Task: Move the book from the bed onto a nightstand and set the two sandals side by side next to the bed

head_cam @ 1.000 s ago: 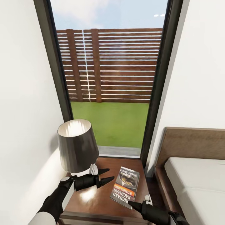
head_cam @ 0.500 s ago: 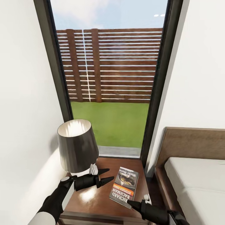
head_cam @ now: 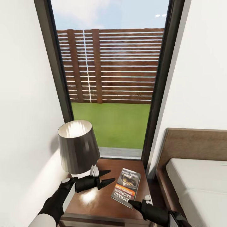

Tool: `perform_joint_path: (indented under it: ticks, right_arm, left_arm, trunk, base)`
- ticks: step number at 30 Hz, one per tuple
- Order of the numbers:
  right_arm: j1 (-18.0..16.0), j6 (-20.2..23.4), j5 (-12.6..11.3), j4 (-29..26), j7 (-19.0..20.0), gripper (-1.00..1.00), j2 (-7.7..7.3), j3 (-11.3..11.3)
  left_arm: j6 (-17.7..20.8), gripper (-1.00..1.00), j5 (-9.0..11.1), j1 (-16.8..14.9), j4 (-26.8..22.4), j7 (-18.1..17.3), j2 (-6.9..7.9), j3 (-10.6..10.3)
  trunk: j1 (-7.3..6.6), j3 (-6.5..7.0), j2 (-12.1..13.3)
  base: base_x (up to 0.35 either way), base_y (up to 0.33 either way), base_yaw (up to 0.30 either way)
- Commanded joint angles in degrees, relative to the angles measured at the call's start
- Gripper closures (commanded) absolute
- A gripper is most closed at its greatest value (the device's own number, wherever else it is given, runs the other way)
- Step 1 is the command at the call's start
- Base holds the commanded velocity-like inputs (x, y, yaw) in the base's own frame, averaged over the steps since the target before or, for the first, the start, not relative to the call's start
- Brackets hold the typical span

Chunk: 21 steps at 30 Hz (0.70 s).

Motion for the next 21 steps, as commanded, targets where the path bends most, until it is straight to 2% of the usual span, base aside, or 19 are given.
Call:
perform_joint_path:
  ticks: [1, 9, 18, 21]
  right_arm:
    - [-0.04, 0.45, -0.44, 0.04, 0.02, 1.00, 0.01, -0.09]
    - [-0.04, 0.45, -0.81, 0.07, -0.22, 1.00, 0.02, -0.09]
    - [-0.04, 0.45, -0.79, 0.07, -0.22, 1.00, 0.02, -0.01]
    - [-0.04, 0.45, -0.80, 0.07, -0.22, 1.00, 0.01, -0.01]
  left_arm:
    - [0.61, -1.00, 0.37, -0.03, 0.01, -0.10, 0.01, -0.10]
    - [0.63, -1.00, 0.30, -0.03, 0.01, 0.00, -0.13, -0.17]
    - [0.62, -1.00, 0.29, -0.03, 0.01, 0.04, -0.14, -0.18]
    - [0.62, -1.00, 0.29, -0.03, 0.01, 0.06, -0.18, -0.18]
  trunk:
    - [0.22, -0.24, -0.44]
    - [1.98, -1.67, -3.65]
    - [1.98, -1.67, -3.65]
    - [2.64, -2.21, -4.85]
  base:
    - [0.000, 0.000, 0.000]
    - [0.000, 0.000, 0.000]
    - [0.000, 0.000, 0.000]
    - [0.000, 0.000, 0.000]
